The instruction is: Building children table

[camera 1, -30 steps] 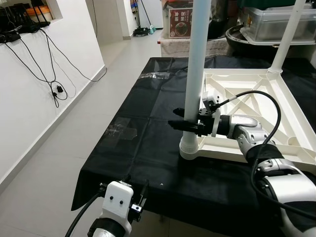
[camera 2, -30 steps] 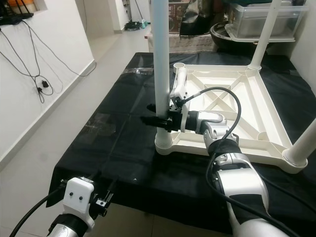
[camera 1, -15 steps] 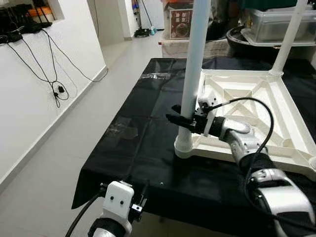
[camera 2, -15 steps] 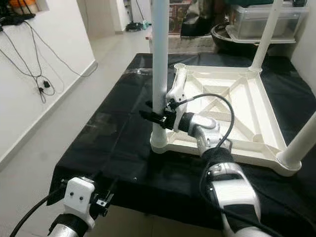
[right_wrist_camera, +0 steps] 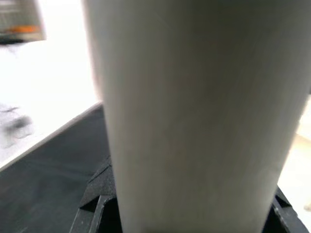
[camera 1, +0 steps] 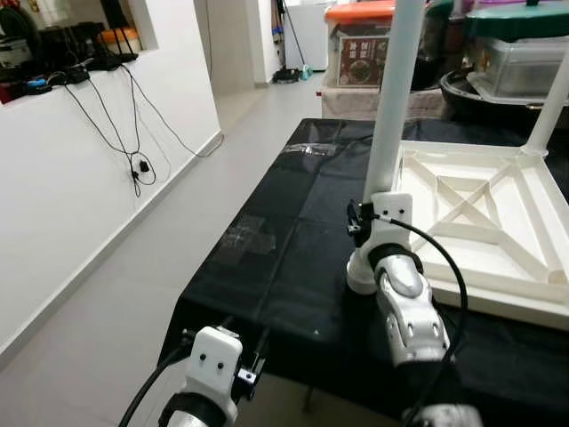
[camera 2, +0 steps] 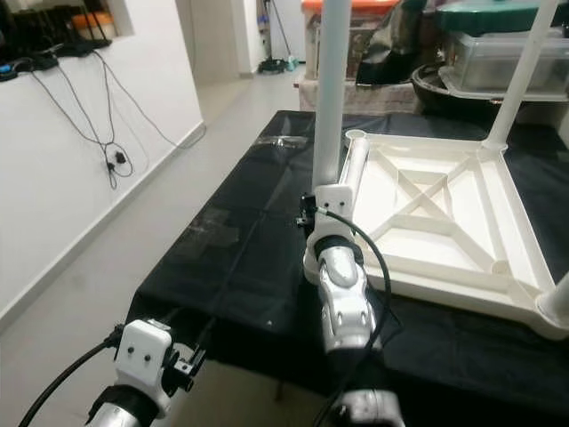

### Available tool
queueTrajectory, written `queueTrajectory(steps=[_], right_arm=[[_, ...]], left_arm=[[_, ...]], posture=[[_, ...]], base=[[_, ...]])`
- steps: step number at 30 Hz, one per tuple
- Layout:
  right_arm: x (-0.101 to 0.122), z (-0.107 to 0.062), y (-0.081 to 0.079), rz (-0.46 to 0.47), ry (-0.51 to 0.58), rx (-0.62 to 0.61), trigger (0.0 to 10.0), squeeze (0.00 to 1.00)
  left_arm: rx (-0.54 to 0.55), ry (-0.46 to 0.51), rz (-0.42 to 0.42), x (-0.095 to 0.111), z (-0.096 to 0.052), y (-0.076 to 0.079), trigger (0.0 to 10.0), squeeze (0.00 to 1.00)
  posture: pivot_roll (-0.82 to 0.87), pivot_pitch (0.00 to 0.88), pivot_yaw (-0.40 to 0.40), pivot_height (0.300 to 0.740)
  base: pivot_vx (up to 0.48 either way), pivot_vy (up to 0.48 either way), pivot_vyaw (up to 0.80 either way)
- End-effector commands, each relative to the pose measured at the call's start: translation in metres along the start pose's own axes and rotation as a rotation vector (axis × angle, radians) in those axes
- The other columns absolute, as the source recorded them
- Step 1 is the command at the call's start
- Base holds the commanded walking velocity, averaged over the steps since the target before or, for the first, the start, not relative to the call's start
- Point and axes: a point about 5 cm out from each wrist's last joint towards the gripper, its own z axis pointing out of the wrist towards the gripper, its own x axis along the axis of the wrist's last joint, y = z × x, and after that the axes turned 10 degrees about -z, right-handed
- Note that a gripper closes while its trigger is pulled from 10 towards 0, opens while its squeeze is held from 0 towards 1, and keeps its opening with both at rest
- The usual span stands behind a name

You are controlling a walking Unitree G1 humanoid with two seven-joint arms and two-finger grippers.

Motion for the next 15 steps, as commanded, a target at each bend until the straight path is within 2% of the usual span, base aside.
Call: queueTrajectory(steps=[1,2,3,5,6,7,8,11,12,15], right_arm=[[-0.01,-0.009,0.0,0.025,-0.103,-0.129,0.0,0.0],[-0.01,-0.009,0.0,0.025,-0.103,-0.129,0.0,0.0],[-0.008,-0.01,-0.011,0.071,-0.138,-0.178,0.0,0.0],[-0.008,-0.01,-0.011,0.071,-0.138,-0.178,0.0,0.0],[-0.008,-0.011,-0.021,0.108,-0.17,-0.21,0.0,0.0],[-0.008,-0.011,-0.021,0.108,-0.17,-0.21,0.0,0.0],[-0.008,-0.013,-0.028,0.13,-0.198,-0.23,0.0,0.0],[-0.007,-0.014,-0.034,0.152,-0.207,-0.225,0.0,0.0],[-0.004,-0.018,-0.039,0.154,-0.205,-0.196,10.0,0.0],[-0.002,-0.021,-0.042,0.163,-0.203,-0.148,10.0,0.0]], left_arm=[[0.001,-0.013,0.012,-0.003,0.0,-0.002,10.0,0.0],[0.001,-0.013,0.012,-0.003,0.0,-0.002,10.0,0.0],[0.001,-0.012,0.013,-0.003,0.001,-0.002,10.0,0.0],[0.001,-0.012,0.013,-0.003,0.001,-0.002,10.0,0.0],[0.002,-0.011,0.015,-0.003,0.001,-0.002,10.0,0.0],[0.002,-0.011,0.015,-0.003,0.001,-0.002,10.0,0.0],[0.004,-0.011,0.017,-0.003,0.001,-0.002,10.0,0.0],[0.005,-0.011,0.018,-0.003,0.001,-0.002,10.0,0.0],[0.005,-0.011,0.018,-0.003,0.001,-0.002,10.0,0.0],[0.004,-0.013,0.018,-0.003,0.001,-0.002,10.0,0.0]], posture=[[-0.01,0.056,0.047,0.74],[-0.01,0.056,0.047,0.74],[-0.01,0.056,0.049,0.74],[-0.01,0.056,0.049,0.74],[-0.01,0.056,0.049,0.74],[-0.01,0.056,0.049,0.74],[-0.01,0.056,0.049,0.74],[-0.01,0.056,0.049,0.74],[-0.01,0.056,0.049,0.74],[0.0,0.06,0.045,0.74]], base=[[0.0,0.0,0.0],[0.0,0.0,0.0],[0.0,0.0,0.0],[0.0,0.0,0.0],[0.0,0.0,0.0],[0.0,0.0,0.0],[0.0,0.0,0.0],[0.0,0.0,0.0],[0.0,0.0,0.0],[0.0,0.0,0.0]])
